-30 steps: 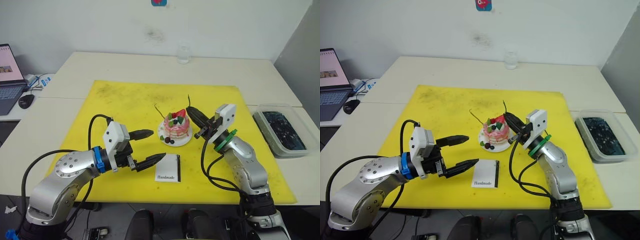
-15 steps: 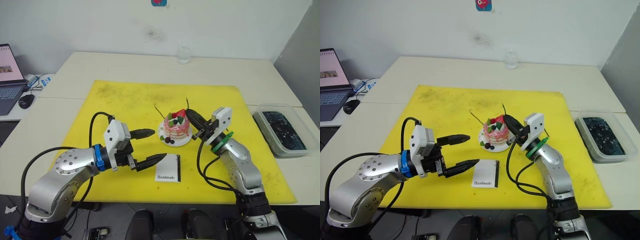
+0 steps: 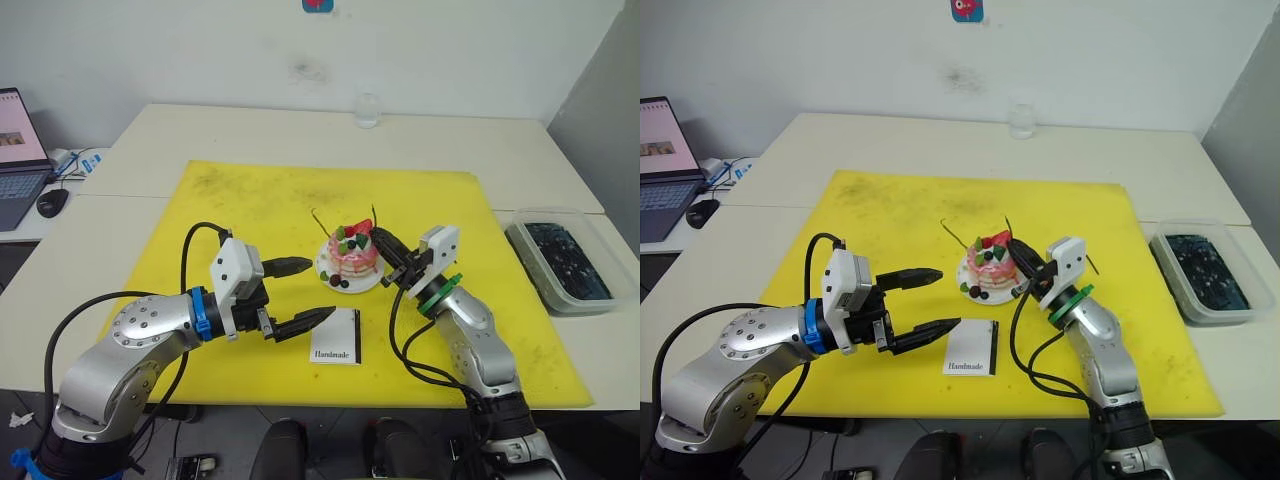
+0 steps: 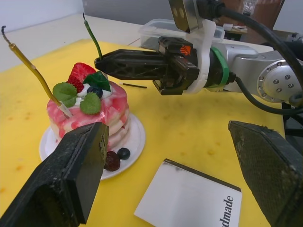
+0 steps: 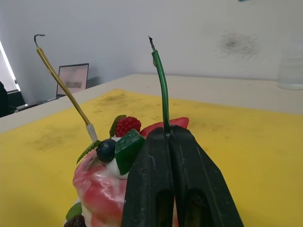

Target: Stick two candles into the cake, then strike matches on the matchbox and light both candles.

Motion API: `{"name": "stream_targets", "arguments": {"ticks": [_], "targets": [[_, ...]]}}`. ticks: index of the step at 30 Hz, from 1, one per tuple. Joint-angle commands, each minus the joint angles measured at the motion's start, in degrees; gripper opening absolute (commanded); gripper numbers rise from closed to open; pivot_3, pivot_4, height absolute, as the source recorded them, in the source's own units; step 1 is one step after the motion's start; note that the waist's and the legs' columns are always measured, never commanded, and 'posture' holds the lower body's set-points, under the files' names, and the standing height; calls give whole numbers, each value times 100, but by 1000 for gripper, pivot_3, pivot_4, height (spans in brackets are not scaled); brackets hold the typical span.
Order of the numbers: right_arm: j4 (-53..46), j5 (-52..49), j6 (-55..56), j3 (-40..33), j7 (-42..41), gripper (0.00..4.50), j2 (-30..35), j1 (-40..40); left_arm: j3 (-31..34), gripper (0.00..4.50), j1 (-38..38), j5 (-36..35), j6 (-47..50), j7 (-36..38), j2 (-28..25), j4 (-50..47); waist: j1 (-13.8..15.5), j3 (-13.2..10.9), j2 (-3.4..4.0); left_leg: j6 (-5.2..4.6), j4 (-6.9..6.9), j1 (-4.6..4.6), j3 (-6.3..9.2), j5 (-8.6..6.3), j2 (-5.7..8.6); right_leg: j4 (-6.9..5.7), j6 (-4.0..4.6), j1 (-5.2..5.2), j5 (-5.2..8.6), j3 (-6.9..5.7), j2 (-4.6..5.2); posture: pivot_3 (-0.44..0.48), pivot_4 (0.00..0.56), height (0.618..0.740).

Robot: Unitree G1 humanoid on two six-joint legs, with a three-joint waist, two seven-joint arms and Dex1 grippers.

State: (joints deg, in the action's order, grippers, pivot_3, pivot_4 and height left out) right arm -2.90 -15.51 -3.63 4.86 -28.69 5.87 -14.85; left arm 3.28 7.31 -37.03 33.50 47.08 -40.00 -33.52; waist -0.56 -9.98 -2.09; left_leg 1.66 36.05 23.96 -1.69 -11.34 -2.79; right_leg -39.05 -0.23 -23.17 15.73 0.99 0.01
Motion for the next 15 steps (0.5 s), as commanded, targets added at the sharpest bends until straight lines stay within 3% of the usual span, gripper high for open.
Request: {"name": "stream_targets", "arguments": {"ticks": [1, 15], "targets": [[63, 107, 85, 109, 0, 47, -20, 72, -14, 4500, 46, -34, -34, 52, -32, -89, -1, 0, 0, 0, 0, -1, 0, 0, 0, 0, 0, 0, 0, 0, 0, 0, 150, 740], [23, 20, 348, 22, -2, 47, -100, 27, -104, 4500, 78, 72, -130, 104, -10, -19, -6, 1, 1, 0, 0, -3, 0, 0, 0, 0, 1, 2, -1, 0, 0, 0, 150, 740]]}}
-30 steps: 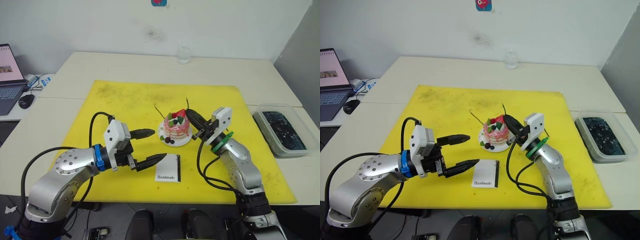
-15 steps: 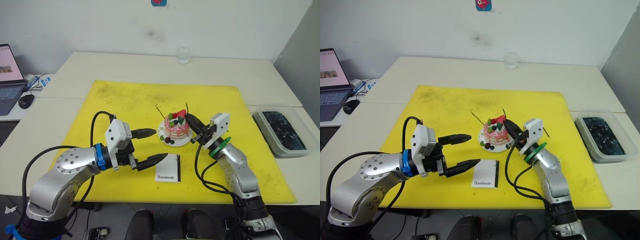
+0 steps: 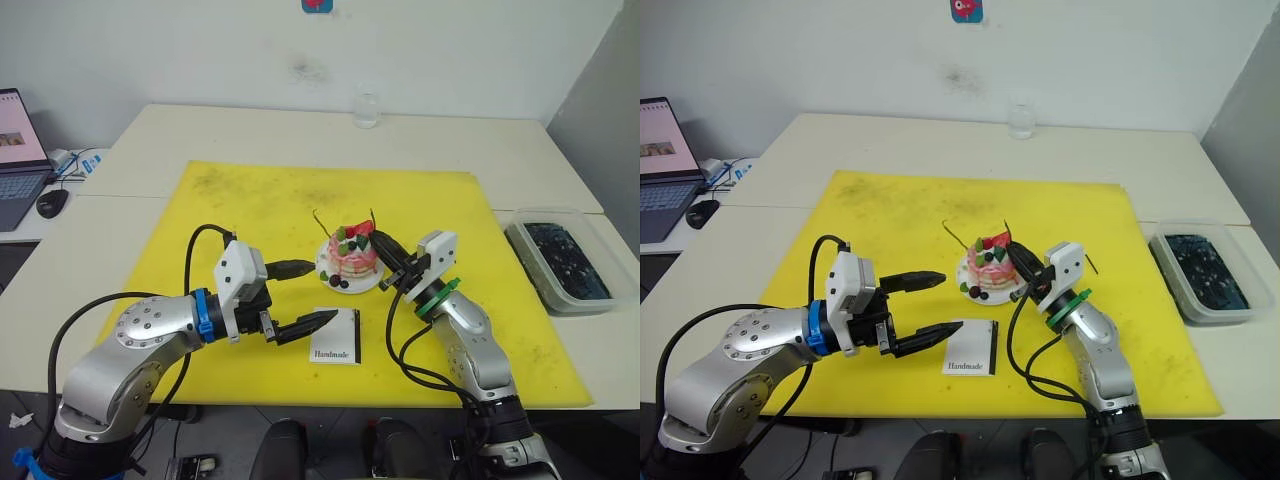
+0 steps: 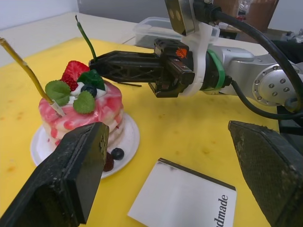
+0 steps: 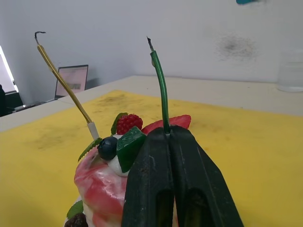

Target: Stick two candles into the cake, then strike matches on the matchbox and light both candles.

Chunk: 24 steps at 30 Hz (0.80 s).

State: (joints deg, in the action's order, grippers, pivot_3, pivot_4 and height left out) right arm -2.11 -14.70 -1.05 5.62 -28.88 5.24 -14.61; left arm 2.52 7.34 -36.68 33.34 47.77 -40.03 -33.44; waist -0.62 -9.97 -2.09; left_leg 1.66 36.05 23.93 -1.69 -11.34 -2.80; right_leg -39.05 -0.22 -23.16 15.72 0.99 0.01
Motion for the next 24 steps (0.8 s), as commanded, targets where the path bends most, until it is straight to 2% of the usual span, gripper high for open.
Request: {"name": "stream_targets", "arguments": {"ticks": [1, 4, 13, 14, 24], "targets": [[-76, -89, 85, -88, 33, 243, -36, 1, -36, 4500, 80, 54, -127, 44, 0, -15, 0, 0, 0, 0, 0, 0, 0, 0, 0, 0, 0, 0, 0, 0, 0, 0, 150, 740], [-147, -144, 66, -125, 12, 1014, -11, 16, -61, 4500, 97, 93, -157, 64, 19, 13, 0, 0, 0, 0, 0, 0, 0, 0, 0, 0, 0, 0, 0, 0, 0, 0, 150, 740], [-262, -137, 100, -170, 35, 4240, 3, 6, -166, 4500, 134, 210, -284, 102, 80, 122, -1, 0, 0, 0, -1, 1, 1, 0, 0, 0, 0, -1, 0, -1, 0, 0, 150, 740], [-274, -128, 108, -170, 39, 4476, 8, 2, -172, 4500, 139, 222, -297, 109, 85, 137, -1, 0, 0, 0, -1, 1, 1, 0, 0, 1, 0, -1, 0, 0, 0, 0, 150, 740], [-1226, -447, -475, -424, -8, 4476, 530, 298, -217, 4500, 97, 323, -414, 166, 80, 233, 3, 0, 0, 0, -2, 3, 0, 0, 1, 2, 0, -1, 0, 0, 3, 0, 150, 740]]}}
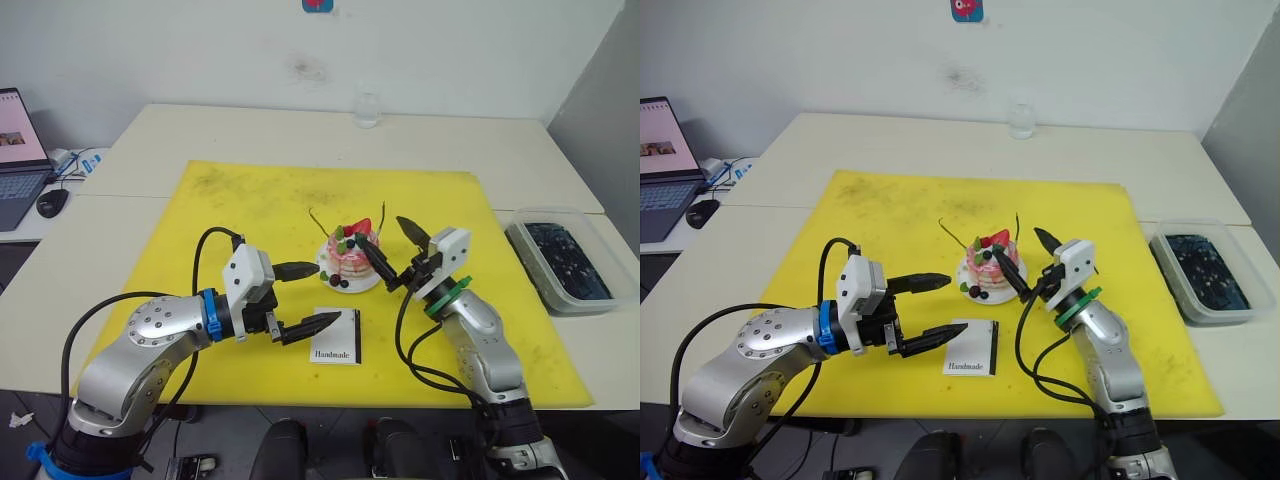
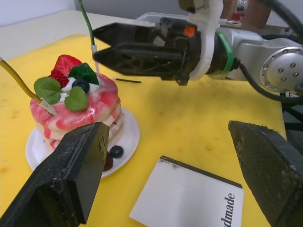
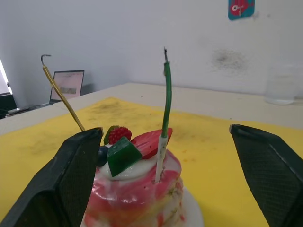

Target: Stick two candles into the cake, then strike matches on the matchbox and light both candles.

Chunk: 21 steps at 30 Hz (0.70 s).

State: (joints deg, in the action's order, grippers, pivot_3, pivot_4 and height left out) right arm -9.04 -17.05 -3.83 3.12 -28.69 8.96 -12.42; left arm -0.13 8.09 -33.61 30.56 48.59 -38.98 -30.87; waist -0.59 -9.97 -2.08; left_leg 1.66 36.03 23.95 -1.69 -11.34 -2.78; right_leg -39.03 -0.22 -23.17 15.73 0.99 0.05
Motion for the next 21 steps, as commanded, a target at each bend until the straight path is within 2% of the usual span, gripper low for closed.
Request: {"name": "stream_targets", "arguments": {"ticks": [1, 9, 12, 16, 21], "targets": [[-670, -276, -330, -215, -19, 4476, 238, 127, 60, 4500, 14, 23, -144, 98, -35, 0, 1, 0, 0, 0, -1, 0, 1, 0, 0, 0, 0, 0, 0, -1, 0, 0, 150, 740], [-1546, -535, -1277, -634, 204, 4476, 839, 368, 104, 4500, -59, -214, 230, 113, -82, 36, 10, 0, 0, 0, 0, 0, 0, 0, 0, -1, 0, 0, 0, -1, 0, 0, 150, 740], [-2071, -508, -1803, -964, 104, 4476, 1559, 612, 324, 4500, -170, -462, 513, 214, -260, 111, 15, 0, 0, 0, 0, 3, -1, 0, 3, 3, 0, 0, 1, 0, 3, 0, 150, 740], [-2559, -921, -2204, -1669, -640, 4476, 2683, 1268, 590, 4500, -110, -890, 1143, 141, -485, 241, 48, -1, 0, 0, -1, 4, 0, 0, 6, 6, 2, -1, 3, -3, 7, 0, 150, 740], [-2962, -1121, -2286, -2078, -1309, 4476, 3483, 2000, 1121, 4500, -95, -1865, 2419, 639, -1299, 599, -1, -1, -1, 0, -1, -5, 2, 0, 2, 1, 4, 0, 4, -4, 0, 0, 150, 740]]}}
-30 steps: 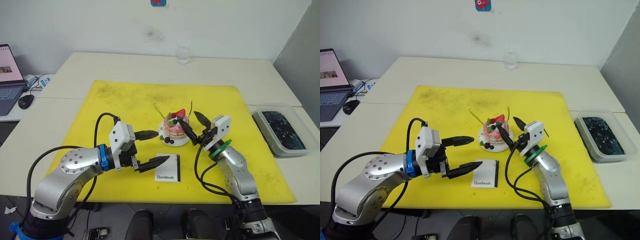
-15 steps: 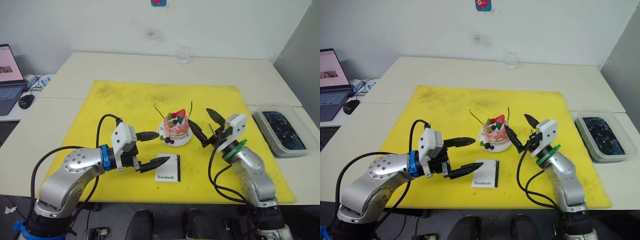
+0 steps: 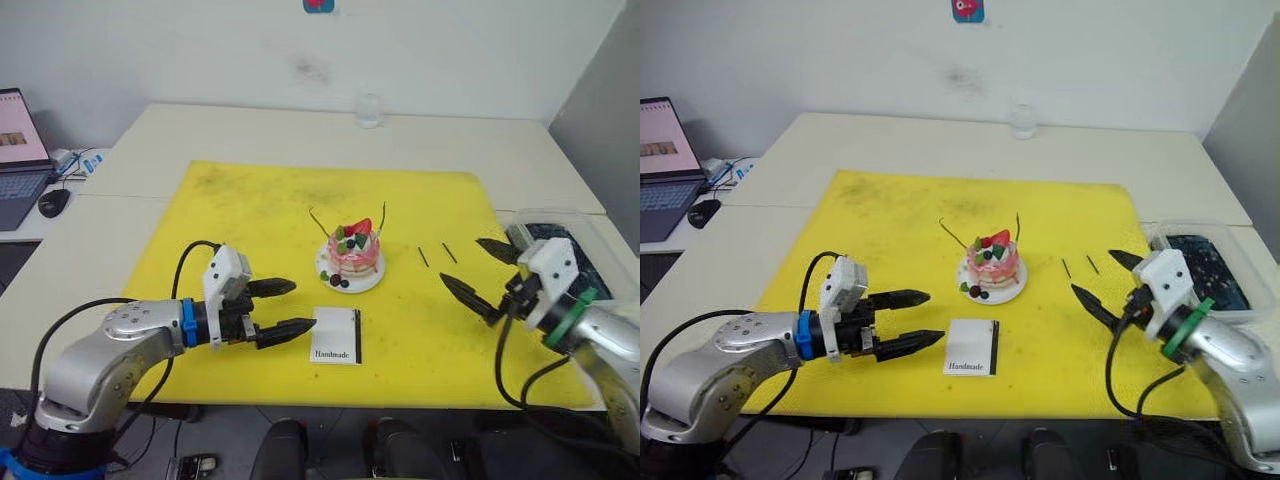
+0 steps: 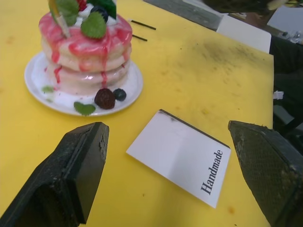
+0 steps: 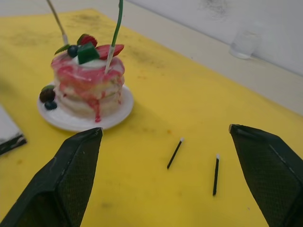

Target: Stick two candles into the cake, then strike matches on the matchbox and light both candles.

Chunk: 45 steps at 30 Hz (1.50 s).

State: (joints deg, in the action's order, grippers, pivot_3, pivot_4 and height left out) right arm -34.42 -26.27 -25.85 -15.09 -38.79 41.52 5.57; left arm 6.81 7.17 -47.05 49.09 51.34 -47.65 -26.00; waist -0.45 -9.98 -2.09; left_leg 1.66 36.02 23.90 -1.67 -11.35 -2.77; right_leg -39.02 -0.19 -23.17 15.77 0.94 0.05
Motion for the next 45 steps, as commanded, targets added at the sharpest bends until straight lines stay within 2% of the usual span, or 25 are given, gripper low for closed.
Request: {"name": "stream_targets", "arguments": {"ticks": [1, 4, 6, 8, 9, 12, 18, 23, 32, 45], "targets": [[-559, -243, -189, -316, -355, 4476, 353, 336, 574, 4500, -35, -724, 816, 503, -655, 230, -36, -1, 0, 0, -1, -1, 1, 0, -2, 0, 2, -1, 1, -3, -2, 0, 150, 740], [-776, -510, -551, -447, -547, 4476, 678, 488, 892, 4500, -7, -1304, 1597, 717, -1126, 633, -52, -2, 2, 0, -5, -3, 3, 0, -6, -2, 7, -2, 4, -5, -1, 0, 150, 740], [-778, -998, -941, -567, -643, 4476, 881, 241, 1061, 4500, 136, -2033, 2517, 481, -1266, 921, -56, -4, 1, 1, -5, -3, 2, 0, -6, 1, 8, -2, 4, -4, 1, 0, 150, 740], [-803, -1326, -1278, -529, -586, 4476, 995, -56, 1082, 4500, 257, -2382, 3033, 405, -1362, 1091, -58, -7, -2, 0, -2, -2, -3, 0, 0, 3, 14, -1, 8, -2, 11, 0, 150, 740], [-834, -1390, -1391, -473, -570, 4476, 1043, -117, 1055, 4500, 257, -2469, 3174, 345, -1349, 1114, -57, -8, -5, 0, -1, -2, -5, 0, 1, 4, 19, -1, 11, -1, 14, 0, 150, 740], [-873, -1473, -1520, -248, -737, 3917, 1248, -288, 757, 4500, 533, -2877, 3779, -397, -823, 1305, -37, -8, -7, 0, 0, -1, -5, -1, 6, 8, 23, 2, 14, -1, 23, 0, 150, 740], [-977, -1172, -1733, 579, -634, 1720, 1435, -656, 502, 4500, 1139, -3023, 4124, -1655, 348, 1603, 30, -12, -21, 0, -1, 10, 6, 0, 6, 7, -1, -1, 0, -11, 20, 0, 150, 740], [-903, -953, -1915, 1261, -581, 51, 1473, -1072, 380, 4500, 1384, -3180, 4337, -2355, 926, 1920, 21, -12, -23, 0, 2, 10, 1, 0, 7, 5, -5, -2, -2, -4, 17, 0, 150, 740], [-691, -590, -2118, 2211, -552, 51, 1229, -1815, 180, 4500, 1768, -3315, 4341, -2964, 1137, 2512, 19, -11, -23, 1, 3, 7, 5, 0, 8, 2, -7, 0, -4, -5, 14, 0, 150, 740], [-280, 105, -2592, 3438, -239, 51, 460, -2462, 8, 4500, 1664, -3643, 4341, -3361, 1425, 2427, 27, -11, -23, 1, 4, 10, 3, 1, 10, 3, -7, 0, -4, -3, 16, 0, 150, 740]]}}
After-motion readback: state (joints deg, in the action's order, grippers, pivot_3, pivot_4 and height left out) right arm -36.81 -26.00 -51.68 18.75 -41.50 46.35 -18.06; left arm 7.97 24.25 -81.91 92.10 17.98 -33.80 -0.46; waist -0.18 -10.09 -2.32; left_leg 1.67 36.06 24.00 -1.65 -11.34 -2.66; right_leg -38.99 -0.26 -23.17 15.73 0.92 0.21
